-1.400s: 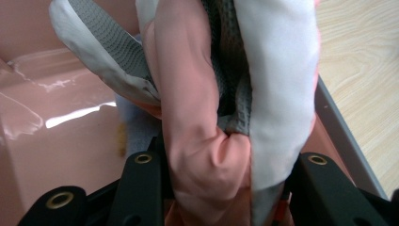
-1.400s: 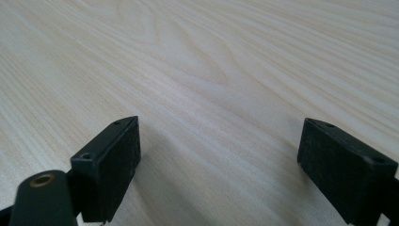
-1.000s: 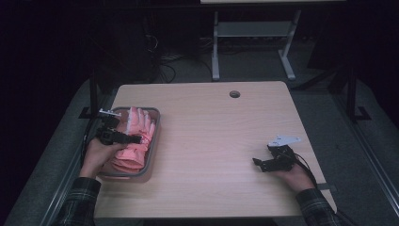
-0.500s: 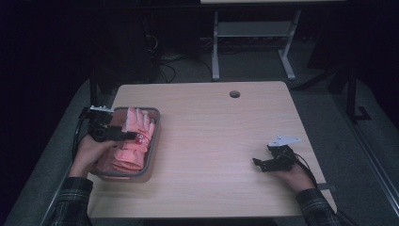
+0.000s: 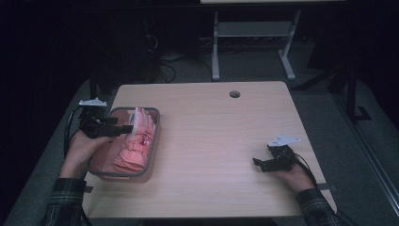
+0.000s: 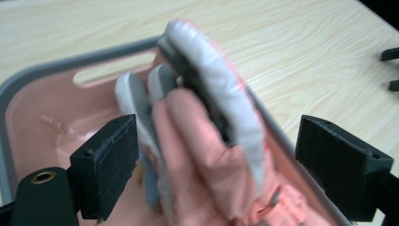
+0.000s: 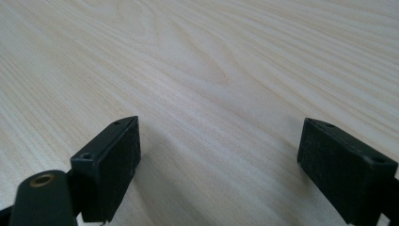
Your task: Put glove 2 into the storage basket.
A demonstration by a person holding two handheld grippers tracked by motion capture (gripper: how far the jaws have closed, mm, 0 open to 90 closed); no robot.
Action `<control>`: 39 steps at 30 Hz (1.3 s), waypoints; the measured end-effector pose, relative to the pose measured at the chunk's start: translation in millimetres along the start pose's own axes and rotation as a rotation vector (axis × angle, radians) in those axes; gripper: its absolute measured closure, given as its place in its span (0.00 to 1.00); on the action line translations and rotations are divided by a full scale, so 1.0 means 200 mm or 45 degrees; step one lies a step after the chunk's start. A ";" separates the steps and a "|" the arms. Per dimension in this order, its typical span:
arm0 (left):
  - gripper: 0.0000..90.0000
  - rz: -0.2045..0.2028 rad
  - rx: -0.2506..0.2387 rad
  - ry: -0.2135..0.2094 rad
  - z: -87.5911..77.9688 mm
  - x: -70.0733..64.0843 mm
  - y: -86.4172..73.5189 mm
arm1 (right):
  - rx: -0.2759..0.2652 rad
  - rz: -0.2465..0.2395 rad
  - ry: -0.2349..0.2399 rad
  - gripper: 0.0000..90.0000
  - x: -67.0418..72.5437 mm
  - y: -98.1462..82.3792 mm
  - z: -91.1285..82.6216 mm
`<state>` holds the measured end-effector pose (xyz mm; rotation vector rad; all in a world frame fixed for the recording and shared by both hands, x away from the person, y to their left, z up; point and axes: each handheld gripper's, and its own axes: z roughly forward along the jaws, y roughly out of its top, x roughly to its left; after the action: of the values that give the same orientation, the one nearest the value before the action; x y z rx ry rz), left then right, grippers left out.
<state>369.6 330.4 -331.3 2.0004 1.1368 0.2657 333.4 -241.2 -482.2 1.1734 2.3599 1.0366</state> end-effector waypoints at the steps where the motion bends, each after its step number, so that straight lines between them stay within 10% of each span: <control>1: 0.15 0.008 -0.005 -0.004 0.00 -0.01 0.01 | 0.000 0.000 -0.001 0.15 0.00 0.00 0.00; 21: 0.15 0.189 -0.066 -0.132 0.11 -0.36 0.15 | 0.000 0.001 -0.001 0.15 0.00 0.00 0.00; 39: 0.16 0.276 -0.056 -0.205 0.33 -0.63 0.09 | 0.000 0.000 -0.002 0.15 0.00 0.00 0.00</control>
<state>344.2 189.2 -337.1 2.0667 0.8080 0.2330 333.3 -241.1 -482.2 1.1741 2.3587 1.0356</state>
